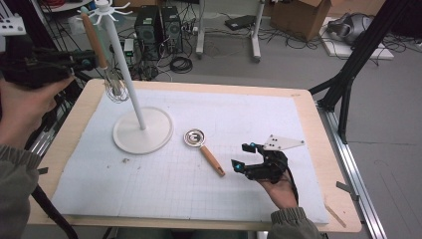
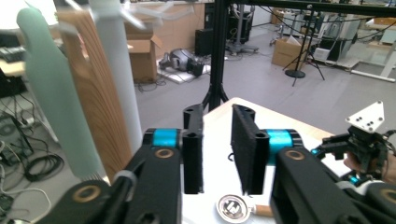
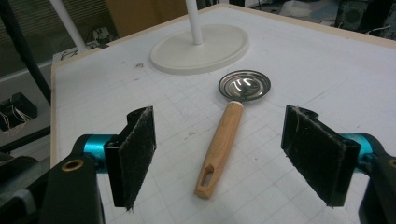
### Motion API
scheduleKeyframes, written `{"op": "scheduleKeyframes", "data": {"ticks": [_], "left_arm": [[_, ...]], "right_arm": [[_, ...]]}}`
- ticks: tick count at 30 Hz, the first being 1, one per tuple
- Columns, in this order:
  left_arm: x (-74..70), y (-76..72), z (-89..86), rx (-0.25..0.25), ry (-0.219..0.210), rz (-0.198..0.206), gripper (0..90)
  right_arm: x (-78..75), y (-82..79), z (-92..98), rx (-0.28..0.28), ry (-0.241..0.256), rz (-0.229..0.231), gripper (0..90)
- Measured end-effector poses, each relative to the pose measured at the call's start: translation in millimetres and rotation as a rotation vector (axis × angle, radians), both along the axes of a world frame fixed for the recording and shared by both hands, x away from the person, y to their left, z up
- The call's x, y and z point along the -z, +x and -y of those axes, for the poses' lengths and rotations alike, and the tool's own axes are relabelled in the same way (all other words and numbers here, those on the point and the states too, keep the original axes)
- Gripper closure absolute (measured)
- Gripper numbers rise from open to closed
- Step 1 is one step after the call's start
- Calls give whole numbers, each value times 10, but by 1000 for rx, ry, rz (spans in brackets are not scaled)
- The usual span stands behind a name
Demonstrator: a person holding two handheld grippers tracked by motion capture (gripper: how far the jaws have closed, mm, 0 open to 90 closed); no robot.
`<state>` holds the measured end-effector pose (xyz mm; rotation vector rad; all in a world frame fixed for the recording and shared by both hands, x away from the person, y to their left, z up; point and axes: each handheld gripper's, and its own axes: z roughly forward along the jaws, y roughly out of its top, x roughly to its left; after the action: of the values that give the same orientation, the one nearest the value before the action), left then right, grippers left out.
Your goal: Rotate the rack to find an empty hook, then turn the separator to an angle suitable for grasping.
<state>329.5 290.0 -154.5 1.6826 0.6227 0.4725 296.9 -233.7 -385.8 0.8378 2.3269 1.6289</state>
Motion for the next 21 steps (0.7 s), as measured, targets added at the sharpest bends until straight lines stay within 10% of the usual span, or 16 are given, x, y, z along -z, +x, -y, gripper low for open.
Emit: {"op": "scheduleKeyframes", "data": {"ticks": [21], "left_arm": [[563, -205, 157, 81, -1, -33, 619]], "right_arm": [[3, -6, -19, 7, -20, 12, 257]]}}
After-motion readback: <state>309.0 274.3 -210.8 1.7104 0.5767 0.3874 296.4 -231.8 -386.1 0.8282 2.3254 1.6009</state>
